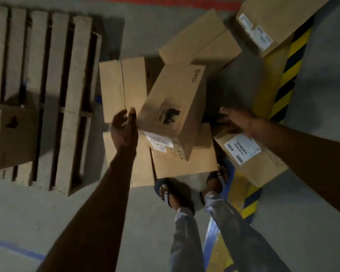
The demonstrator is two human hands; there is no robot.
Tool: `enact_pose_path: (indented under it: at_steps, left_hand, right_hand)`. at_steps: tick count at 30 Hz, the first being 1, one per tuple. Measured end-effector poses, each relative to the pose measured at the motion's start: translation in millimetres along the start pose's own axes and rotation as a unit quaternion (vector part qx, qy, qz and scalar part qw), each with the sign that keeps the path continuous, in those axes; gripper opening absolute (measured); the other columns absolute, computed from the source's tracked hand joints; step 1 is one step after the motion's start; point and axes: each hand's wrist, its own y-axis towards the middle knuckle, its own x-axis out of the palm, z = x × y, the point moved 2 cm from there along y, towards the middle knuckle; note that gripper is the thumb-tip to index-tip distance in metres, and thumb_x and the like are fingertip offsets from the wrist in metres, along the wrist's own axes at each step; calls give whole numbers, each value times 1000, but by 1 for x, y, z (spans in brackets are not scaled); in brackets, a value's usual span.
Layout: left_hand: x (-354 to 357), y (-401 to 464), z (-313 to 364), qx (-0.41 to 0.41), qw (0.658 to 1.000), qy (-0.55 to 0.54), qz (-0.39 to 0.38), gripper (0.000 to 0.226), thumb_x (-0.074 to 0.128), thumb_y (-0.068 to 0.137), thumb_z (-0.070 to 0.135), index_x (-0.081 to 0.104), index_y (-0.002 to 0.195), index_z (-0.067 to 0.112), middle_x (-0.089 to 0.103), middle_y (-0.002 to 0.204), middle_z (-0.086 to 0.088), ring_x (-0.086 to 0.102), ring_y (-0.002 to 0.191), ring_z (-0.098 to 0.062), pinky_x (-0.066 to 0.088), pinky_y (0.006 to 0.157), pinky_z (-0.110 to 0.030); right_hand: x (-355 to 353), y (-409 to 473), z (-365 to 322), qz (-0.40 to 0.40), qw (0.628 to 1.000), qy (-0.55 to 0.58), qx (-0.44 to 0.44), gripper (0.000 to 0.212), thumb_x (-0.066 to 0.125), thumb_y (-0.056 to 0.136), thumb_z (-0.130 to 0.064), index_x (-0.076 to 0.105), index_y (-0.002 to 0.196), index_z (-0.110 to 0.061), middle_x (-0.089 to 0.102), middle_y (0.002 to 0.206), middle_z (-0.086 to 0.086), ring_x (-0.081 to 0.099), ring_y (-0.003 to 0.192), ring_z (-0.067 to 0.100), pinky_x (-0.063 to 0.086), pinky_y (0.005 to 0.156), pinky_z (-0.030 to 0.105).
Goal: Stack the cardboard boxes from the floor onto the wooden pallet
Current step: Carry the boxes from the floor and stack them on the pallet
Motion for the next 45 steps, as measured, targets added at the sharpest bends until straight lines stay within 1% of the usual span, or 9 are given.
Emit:
enact_pose_path:
  at_steps: [7, 15, 19, 23, 26, 34, 37, 40, 45]
  left_hand:
    - [51, 52, 43, 8, 979, 119, -166, 76, 63, 97, 63, 44, 155, 17, 60, 120, 3, 64, 101, -14, 50, 70, -23]
    - [59, 26, 28, 78, 948, 285, -119, 81, 58, 90, 79, 46, 150, 26, 68, 136, -4, 68, 116, -29, 54, 99, -45]
    - [13, 5, 18, 35, 982, 154, -106, 75, 66, 82, 81, 56, 141, 35, 74, 127, 0, 73, 108, -23, 61, 92, -47]
    - [-25, -44, 15, -64, 983, -25, -172, 34, 65, 94, 67, 71, 100, 34, 79, 85, 12, 76, 77, -6, 63, 69, -28]
    - [-37, -77, -13, -275, 931, -127, -205, 31, 70, 96, 53, 75, 95, 23, 77, 98, -8, 74, 86, -25, 61, 83, -39]
    - [-73, -132, -86, -332, 823, -420, -190, 76, 47, 87, 82, 76, 128, 25, 70, 137, -14, 68, 124, -41, 48, 110, -59]
    - [-90, -138, -111, -290, 861, -376, -179, 71, 37, 90, 79, 79, 123, 32, 73, 134, -8, 71, 121, -33, 59, 99, -56]
    - [-101, -133, -139, -326, 886, -301, -136, 69, 52, 88, 83, 73, 128, 30, 75, 131, -7, 73, 118, -32, 58, 100, -55]
    - [-119, -119, -194, -364, 903, -210, -89, 79, 59, 69, 92, 73, 107, 25, 79, 103, 1, 75, 101, -25, 59, 92, -40]
  right_hand:
    - [109, 26, 77, -68, 980, 149, 114, 59, 49, 102, -59, 41, 150, -25, 45, 157, 15, 45, 144, 36, 36, 116, 64]
    - [131, 33, 92, -51, 944, 286, 158, 93, 69, 70, -82, 50, 141, -26, 60, 140, 14, 51, 132, 40, 34, 112, 67]
    - [99, -16, 94, 9, 970, 242, 24, 95, 78, 59, -84, 60, 136, -31, 66, 137, 0, 61, 125, 27, 46, 112, 54]
    - [58, -101, 91, 110, 989, 86, -44, 57, 66, 95, -54, 65, 134, -13, 67, 124, 5, 58, 104, 18, 42, 85, 23]
    - [52, -152, 79, 189, 975, 57, -103, 40, 71, 92, -49, 75, 120, -21, 74, 118, 1, 66, 105, 18, 46, 71, 19]
    - [108, -221, 48, 184, 954, -88, -218, 46, 52, 94, -62, 77, 106, -25, 76, 98, -1, 68, 88, 10, 49, 78, 21]
    - [141, -224, 42, 140, 958, -119, -219, 66, 39, 99, -66, 72, 111, -11, 76, 102, 11, 72, 92, 26, 55, 83, 31]
    - [172, -218, 39, 68, 946, -209, -236, 40, 52, 104, -49, 73, 101, -15, 77, 91, 1, 73, 80, 15, 61, 73, 33]
    - [171, -124, 73, -10, 963, -231, -139, 33, 73, 71, -56, 81, 91, -31, 79, 92, -7, 74, 92, 16, 60, 89, 43]
